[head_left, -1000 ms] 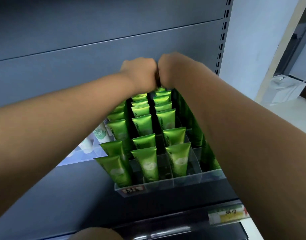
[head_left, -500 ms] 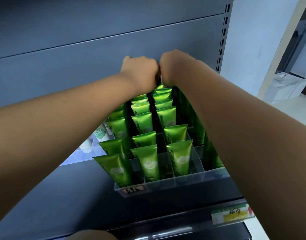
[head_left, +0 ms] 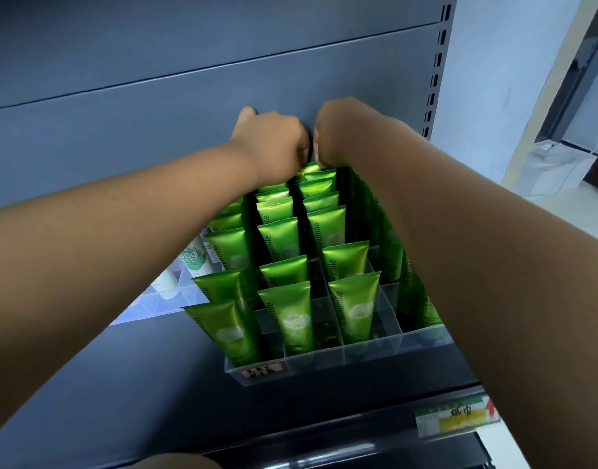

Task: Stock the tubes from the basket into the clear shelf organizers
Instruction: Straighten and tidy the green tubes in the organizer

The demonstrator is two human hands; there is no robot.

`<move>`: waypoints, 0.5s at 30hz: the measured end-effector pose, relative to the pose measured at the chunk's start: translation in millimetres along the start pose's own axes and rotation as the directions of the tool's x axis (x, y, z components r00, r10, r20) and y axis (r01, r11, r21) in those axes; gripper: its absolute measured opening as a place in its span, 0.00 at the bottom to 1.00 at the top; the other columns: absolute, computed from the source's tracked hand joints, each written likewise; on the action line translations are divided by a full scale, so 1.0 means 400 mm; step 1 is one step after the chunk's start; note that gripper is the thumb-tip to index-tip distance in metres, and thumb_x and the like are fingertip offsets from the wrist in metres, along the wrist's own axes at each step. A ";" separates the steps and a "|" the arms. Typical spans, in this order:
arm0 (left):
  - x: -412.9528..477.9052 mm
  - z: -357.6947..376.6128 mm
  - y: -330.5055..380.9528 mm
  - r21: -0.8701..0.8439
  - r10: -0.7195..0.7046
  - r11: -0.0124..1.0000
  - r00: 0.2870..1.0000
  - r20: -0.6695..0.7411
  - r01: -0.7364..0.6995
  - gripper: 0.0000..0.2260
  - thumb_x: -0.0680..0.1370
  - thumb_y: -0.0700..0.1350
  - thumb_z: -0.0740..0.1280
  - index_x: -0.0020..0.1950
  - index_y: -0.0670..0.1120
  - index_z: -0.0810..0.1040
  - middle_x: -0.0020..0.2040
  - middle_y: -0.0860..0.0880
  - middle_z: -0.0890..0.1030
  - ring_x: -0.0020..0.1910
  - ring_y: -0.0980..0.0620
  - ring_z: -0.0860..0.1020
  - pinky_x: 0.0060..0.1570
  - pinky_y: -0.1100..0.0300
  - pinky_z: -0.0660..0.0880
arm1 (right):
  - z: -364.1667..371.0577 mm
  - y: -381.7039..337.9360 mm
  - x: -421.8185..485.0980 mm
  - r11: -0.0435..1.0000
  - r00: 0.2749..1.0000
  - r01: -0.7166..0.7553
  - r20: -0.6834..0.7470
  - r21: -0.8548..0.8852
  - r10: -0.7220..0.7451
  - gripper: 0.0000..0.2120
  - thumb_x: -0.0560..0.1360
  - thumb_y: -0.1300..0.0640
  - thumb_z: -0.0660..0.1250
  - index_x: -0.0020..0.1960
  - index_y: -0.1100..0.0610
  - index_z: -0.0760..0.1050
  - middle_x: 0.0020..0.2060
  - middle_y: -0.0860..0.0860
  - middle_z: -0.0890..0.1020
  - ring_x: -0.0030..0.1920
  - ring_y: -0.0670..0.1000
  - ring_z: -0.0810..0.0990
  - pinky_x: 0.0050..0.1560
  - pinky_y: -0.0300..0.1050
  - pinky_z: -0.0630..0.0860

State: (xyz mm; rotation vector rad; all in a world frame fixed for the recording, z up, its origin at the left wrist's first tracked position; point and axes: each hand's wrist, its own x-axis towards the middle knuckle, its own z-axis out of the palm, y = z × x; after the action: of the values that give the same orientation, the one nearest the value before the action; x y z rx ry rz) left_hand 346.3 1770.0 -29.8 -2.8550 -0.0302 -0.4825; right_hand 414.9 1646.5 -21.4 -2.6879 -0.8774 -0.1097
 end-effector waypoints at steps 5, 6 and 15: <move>-0.004 -0.003 0.007 -0.054 -0.029 0.998 0.999 -0.016 0.029 0.08 0.77 0.44 0.66 0.49 0.55 0.84 0.48 0.53 0.85 0.56 0.46 0.79 0.55 0.50 0.60 | -0.001 0.008 -0.016 0.999 0.998 -0.018 -0.056 0.036 0.020 0.11 0.78 0.57 0.67 0.58 0.57 0.78 0.49 0.56 0.78 0.58 0.61 0.80 0.39 0.45 0.70; -0.005 -0.002 0.011 -0.059 -0.038 0.998 0.999 -0.026 0.036 0.08 0.77 0.44 0.66 0.49 0.55 0.84 0.48 0.53 0.85 0.56 0.45 0.79 0.55 0.50 0.61 | -0.001 0.009 -0.016 0.999 0.998 -0.026 -0.056 0.035 0.028 0.11 0.78 0.57 0.66 0.59 0.57 0.78 0.49 0.56 0.78 0.57 0.61 0.80 0.42 0.47 0.70; -0.005 0.013 0.013 -0.034 -0.058 0.998 0.997 -0.051 0.057 0.07 0.77 0.44 0.66 0.45 0.56 0.81 0.42 0.52 0.81 0.55 0.44 0.78 0.52 0.50 0.60 | -0.013 0.000 -0.040 0.999 0.999 -0.032 -0.039 0.006 0.032 0.11 0.78 0.58 0.65 0.60 0.58 0.78 0.53 0.57 0.80 0.57 0.61 0.80 0.47 0.49 0.71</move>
State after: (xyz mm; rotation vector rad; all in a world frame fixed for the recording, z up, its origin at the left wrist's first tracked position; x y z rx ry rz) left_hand 346.3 1766.3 -36.5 -2.8788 -0.0963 -0.5734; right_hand 402.0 1635.7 -19.1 -2.6843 -0.8211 -0.1515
